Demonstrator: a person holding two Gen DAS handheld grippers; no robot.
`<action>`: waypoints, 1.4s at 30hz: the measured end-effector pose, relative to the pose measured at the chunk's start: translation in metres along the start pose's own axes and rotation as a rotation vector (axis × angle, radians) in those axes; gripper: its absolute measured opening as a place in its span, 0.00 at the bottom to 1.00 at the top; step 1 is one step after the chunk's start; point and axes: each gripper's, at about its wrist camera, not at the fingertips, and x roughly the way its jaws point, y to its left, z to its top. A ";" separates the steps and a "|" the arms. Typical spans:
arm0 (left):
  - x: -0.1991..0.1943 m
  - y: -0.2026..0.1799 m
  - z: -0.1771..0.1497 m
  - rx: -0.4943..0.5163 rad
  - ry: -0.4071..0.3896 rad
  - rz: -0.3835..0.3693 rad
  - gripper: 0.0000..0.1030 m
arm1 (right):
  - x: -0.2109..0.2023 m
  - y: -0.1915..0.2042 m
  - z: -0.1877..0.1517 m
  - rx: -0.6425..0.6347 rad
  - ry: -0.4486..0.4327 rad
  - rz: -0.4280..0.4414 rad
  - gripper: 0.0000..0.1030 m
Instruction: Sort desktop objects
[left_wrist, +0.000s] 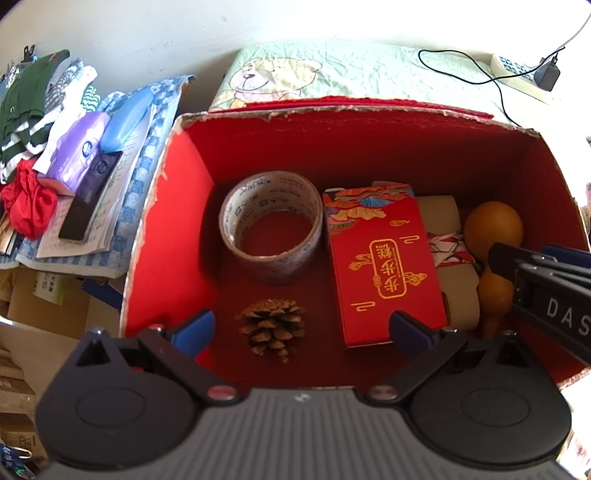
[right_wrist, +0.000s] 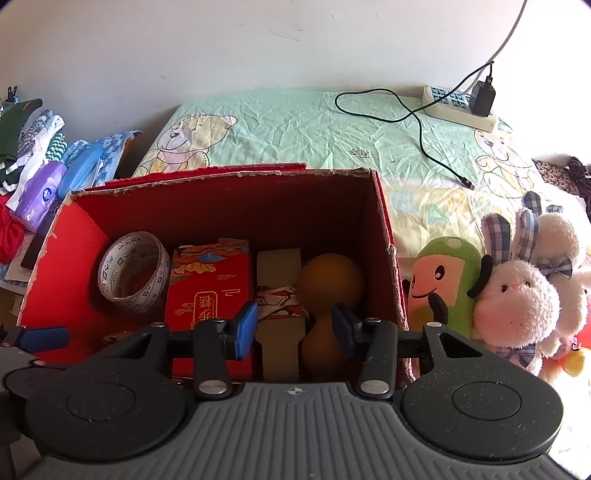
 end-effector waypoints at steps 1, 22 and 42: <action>0.000 0.000 -0.001 0.000 -0.002 0.002 0.98 | -0.001 0.000 0.000 0.001 0.001 0.001 0.47; -0.007 -0.002 -0.008 0.000 -0.004 -0.057 0.98 | -0.009 -0.004 -0.010 0.048 0.007 0.014 0.48; -0.003 0.000 -0.004 0.032 -0.005 -0.014 0.98 | -0.008 -0.001 -0.009 0.059 0.002 0.022 0.50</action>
